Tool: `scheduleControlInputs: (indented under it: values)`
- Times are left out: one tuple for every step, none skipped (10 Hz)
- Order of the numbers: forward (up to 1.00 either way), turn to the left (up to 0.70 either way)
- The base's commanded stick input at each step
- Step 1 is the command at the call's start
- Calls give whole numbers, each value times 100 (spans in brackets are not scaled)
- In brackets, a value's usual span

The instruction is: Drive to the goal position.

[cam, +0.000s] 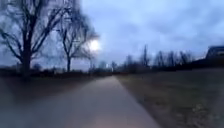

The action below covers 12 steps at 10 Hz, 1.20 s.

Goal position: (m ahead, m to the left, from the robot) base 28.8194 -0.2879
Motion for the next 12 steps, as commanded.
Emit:
scheduleControlInputs:
  values:
    - [100, 4]
    - [100, 4]
    - [100, 4]
    - [100, 4]
    - [100, 4]
    - [100, 4]
    - [100, 4]
    - [100, 4]
    - [100, 4]
    - [100, 4]
    - [100, 6]
    - [100, 21]
